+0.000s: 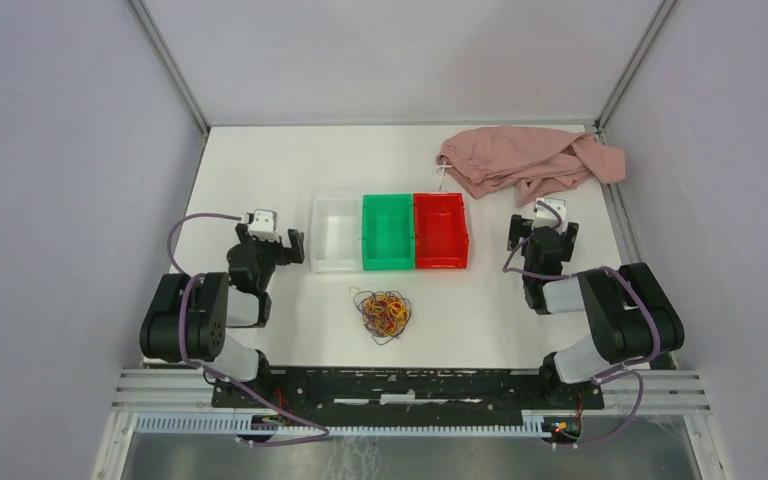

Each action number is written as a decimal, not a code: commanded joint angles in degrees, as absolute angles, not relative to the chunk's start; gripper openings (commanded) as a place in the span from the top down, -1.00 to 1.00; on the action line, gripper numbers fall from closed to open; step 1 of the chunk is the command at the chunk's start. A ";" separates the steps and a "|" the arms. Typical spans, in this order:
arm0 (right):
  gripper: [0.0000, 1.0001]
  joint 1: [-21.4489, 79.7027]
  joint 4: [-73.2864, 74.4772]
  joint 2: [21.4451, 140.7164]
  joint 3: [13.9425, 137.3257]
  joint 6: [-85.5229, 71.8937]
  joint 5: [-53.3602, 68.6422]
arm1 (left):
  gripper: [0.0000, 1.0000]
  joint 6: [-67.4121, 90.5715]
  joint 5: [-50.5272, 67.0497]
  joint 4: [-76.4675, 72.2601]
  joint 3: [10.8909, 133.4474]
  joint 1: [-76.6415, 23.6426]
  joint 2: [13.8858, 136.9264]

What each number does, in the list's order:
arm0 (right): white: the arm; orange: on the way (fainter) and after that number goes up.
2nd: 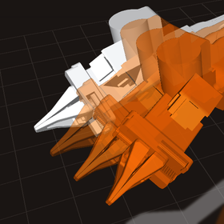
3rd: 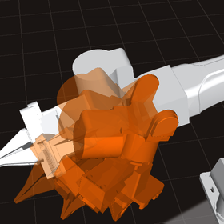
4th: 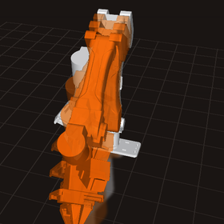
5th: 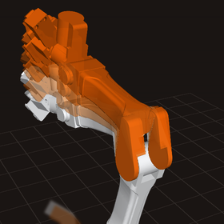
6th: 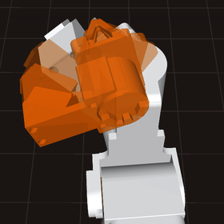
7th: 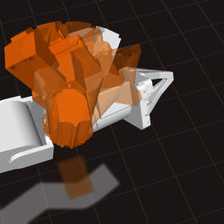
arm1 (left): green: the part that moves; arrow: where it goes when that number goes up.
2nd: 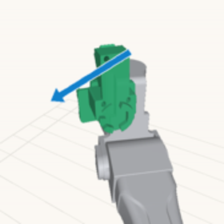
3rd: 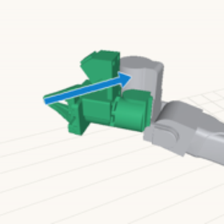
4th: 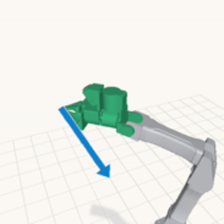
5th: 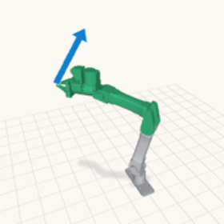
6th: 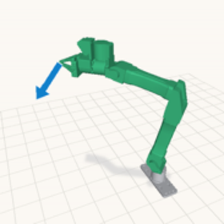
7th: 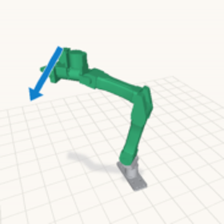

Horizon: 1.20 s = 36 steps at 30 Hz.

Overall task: Untangle the cables
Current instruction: Untie the cable.

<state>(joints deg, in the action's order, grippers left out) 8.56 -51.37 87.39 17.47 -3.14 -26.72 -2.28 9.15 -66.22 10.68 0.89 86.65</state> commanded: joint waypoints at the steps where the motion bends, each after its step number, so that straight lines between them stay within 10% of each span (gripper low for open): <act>1: -0.99 8.43 -53.61 86.79 19.12 -2.96 -26.19 | -0.99 -1.75 8.69 -69.80 11.78 0.77 86.58; 15: -0.99 6.67 -51.86 85.37 19.32 -5.12 -26.23 | -0.99 -1.12 8.16 -69.41 12.29 1.34 85.95; 24: -0.99 6.93 13.34 74.67 45.54 -22.64 -38.26 | -0.99 -8.75 12.90 -23.49 30.04 2.46 75.94; 36: -0.99 6.30 23.28 50.57 45.86 -41.60 -17.59 | -0.99 -10.84 25.59 17.72 51.31 2.69 65.15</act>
